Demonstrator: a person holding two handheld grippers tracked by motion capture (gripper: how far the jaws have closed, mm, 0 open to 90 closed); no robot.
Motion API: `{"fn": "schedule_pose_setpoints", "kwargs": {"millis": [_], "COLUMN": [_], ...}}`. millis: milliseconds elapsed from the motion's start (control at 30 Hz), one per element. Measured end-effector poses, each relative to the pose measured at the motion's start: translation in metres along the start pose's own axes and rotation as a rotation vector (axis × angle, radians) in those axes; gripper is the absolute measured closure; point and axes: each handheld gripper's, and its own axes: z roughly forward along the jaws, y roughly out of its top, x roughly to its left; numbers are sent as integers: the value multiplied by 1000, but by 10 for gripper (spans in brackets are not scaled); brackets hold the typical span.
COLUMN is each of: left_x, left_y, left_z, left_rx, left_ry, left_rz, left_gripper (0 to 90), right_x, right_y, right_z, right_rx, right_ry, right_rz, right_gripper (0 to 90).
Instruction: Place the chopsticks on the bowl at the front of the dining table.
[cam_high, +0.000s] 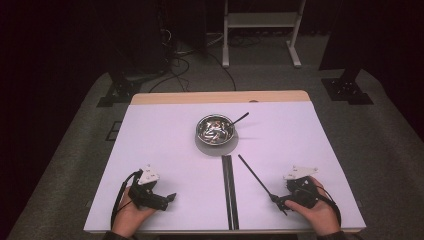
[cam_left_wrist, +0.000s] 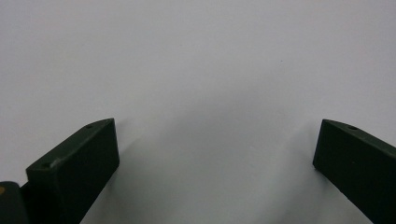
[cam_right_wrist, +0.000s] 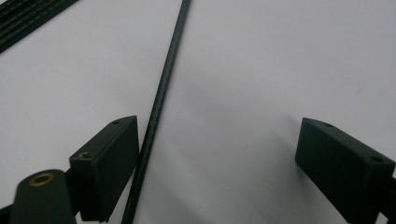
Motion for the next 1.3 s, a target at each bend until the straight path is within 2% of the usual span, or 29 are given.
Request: {"fn": "schedule_pose_setpoints", "kwargs": {"millis": [1067,1133,1300], "left_x": [0,0,0], "left_y": [0,0,0], "left_z": [0,0,0], "left_rx": [0,-2,1], "left_ry": [-1,-1,0], "left_rz": [-1,-1,0], "left_gripper": [0,0,0], "right_x": [-39,-42,-43], "right_y": [-18,-19,-21], "right_z": [-15,-15,-14], "right_rx": [-9,-7,-16], "right_ry": [-87,-78,-64], "right_rz": [76,91,71], "right_gripper": [116,112,105]}}
